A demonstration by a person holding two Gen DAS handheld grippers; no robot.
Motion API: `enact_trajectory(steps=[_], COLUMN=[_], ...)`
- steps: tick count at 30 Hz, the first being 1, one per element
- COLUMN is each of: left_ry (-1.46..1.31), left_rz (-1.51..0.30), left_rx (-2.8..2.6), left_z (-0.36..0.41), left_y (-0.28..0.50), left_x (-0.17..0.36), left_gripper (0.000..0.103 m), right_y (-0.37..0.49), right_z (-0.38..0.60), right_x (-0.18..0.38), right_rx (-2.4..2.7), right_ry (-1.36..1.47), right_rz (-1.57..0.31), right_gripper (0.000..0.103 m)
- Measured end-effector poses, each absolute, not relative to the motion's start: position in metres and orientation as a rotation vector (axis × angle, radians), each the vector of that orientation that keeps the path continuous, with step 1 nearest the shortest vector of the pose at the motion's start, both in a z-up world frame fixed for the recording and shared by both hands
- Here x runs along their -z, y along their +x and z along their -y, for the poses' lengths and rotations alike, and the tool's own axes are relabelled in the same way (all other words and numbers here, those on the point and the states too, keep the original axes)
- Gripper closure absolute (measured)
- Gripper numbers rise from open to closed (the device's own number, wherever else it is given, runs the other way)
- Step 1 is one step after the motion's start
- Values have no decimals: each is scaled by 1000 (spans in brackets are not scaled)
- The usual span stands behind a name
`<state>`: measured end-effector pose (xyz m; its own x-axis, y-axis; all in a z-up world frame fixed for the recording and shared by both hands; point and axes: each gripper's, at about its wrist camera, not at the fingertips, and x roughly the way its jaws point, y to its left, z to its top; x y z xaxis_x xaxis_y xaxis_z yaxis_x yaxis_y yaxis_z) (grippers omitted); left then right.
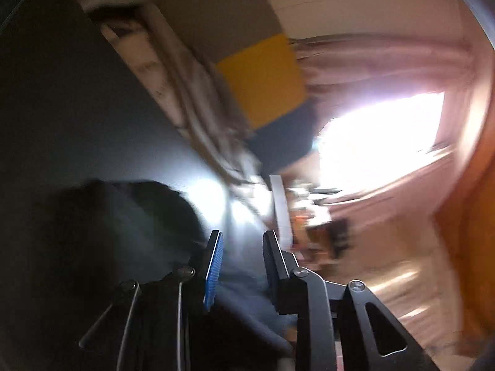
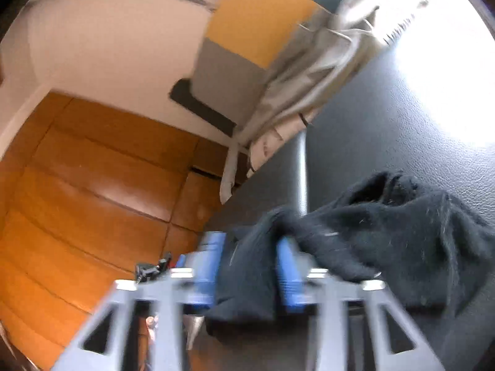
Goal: Fold clothes
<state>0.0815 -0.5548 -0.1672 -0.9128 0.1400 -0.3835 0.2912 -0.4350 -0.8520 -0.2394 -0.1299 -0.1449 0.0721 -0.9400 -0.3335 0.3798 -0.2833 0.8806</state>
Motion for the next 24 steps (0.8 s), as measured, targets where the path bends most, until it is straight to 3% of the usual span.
enact_trajectory(steps=[7, 10, 15, 22, 24], left_ry=[862, 968, 1081, 1170, 1181], left_rz=[-841, -417, 96, 832, 940], left_rx=[2556, 2585, 2668, 2661, 2671], left_z=[508, 478, 432, 371, 365], left_y=[98, 97, 82, 56, 40], left_x=[168, 162, 161, 162, 163], left_gripper=[78, 76, 70, 67, 66], right_y=[-235, -216, -193, -201, -202], right_z=[112, 104, 94, 101, 105], right_x=[121, 119, 137, 140, 138], right_rx=[1543, 1647, 1780, 1821, 1816], right_ry=[1123, 1125, 1112, 1116, 1116], right_rz=[554, 349, 47, 20, 1], right_gripper=[33, 29, 29, 29, 29])
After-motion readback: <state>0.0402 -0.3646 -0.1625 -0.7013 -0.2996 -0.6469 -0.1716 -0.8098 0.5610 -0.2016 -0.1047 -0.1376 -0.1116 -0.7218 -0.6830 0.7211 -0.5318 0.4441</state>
